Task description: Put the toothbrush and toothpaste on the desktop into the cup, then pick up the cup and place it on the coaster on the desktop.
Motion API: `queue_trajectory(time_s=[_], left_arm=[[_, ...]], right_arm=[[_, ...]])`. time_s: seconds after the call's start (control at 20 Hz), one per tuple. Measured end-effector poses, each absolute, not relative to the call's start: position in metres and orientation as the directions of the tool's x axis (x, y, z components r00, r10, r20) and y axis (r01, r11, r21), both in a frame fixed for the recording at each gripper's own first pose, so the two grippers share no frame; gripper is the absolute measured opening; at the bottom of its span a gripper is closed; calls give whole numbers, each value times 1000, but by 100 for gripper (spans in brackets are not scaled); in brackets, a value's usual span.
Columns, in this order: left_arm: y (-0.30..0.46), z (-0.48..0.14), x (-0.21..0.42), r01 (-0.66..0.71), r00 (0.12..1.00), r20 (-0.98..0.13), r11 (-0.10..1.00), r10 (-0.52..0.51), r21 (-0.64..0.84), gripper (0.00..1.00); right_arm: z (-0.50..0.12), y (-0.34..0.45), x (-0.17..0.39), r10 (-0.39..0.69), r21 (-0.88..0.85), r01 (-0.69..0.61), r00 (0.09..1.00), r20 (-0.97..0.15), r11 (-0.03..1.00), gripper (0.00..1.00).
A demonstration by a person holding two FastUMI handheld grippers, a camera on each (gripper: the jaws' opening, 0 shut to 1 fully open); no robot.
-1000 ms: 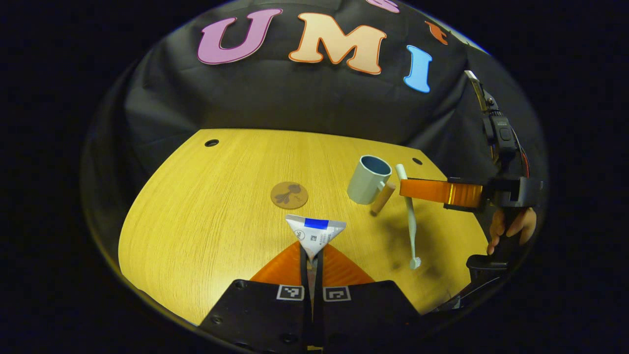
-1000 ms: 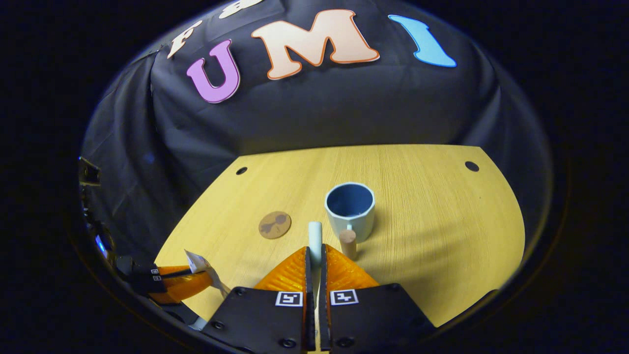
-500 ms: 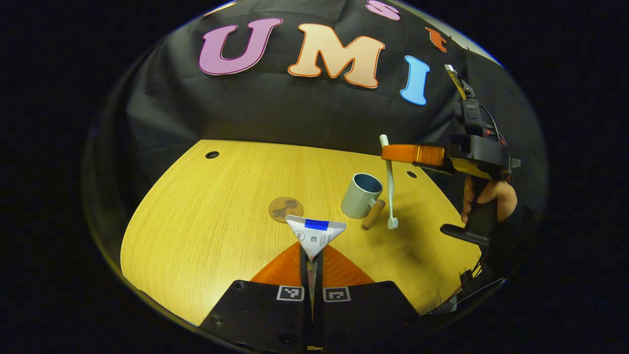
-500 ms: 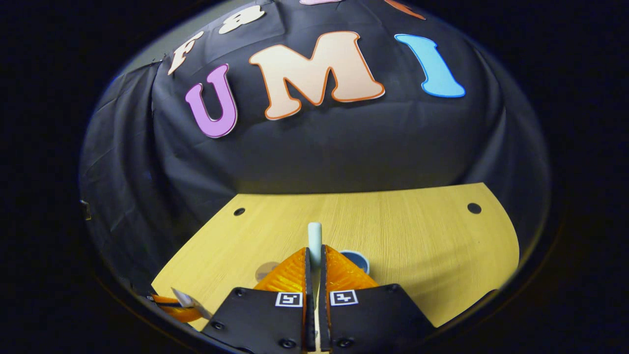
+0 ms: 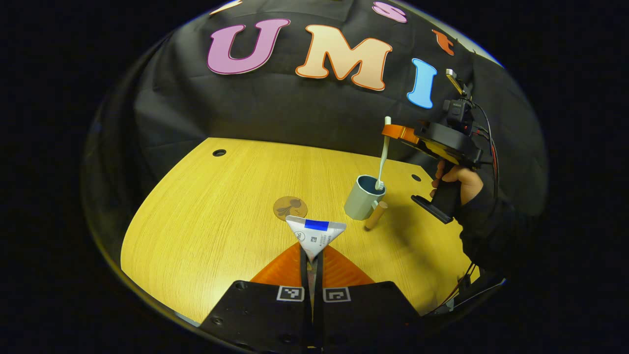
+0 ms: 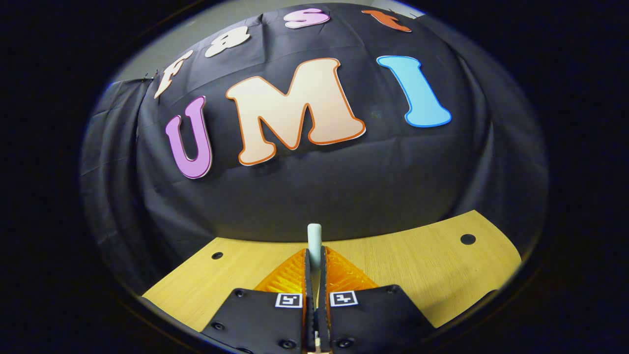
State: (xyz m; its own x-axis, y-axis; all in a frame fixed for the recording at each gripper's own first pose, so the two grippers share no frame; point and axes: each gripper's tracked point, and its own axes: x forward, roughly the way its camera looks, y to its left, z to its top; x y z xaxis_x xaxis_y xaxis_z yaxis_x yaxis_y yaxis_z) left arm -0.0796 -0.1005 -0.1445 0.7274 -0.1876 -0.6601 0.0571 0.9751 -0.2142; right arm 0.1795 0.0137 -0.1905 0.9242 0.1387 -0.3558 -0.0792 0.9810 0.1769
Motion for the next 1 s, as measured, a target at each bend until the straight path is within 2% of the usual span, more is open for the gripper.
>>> queue_trajectory(time_s=[0.25,0.35,0.4,0.45,0.5,0.65,0.7,1.0], left_arm=[[-103,-138,-78,69,733,-653,976,-189,-206,0],[-108,-136,-74,76,737,-647,975,-195,-207,0],[-110,-135,-71,83,739,-644,975,-198,-206,0],[-112,-134,-68,88,740,-642,975,-202,-205,0],[-115,-133,-67,95,738,-641,974,-208,-206,0],[-121,-130,-60,112,740,-632,969,-231,-222,0],[-123,-129,-57,120,742,-627,967,-238,-225,0],[-145,-108,-18,190,772,-563,952,-295,-239,0]], right_arm=[[-203,11,187,121,133,-79,928,-351,988,7],[-205,13,182,131,143,-84,924,-358,986,13],[-204,14,179,138,145,-92,926,-352,985,11],[-203,14,176,143,142,-99,928,-343,985,33],[-204,13,172,146,134,-106,929,-341,985,35],[-212,5,151,153,116,-118,919,-363,986,96],[-211,-1,144,140,101,-111,922,-361,989,100],[-216,-36,95,105,65,-86,913,-393,994,100]])
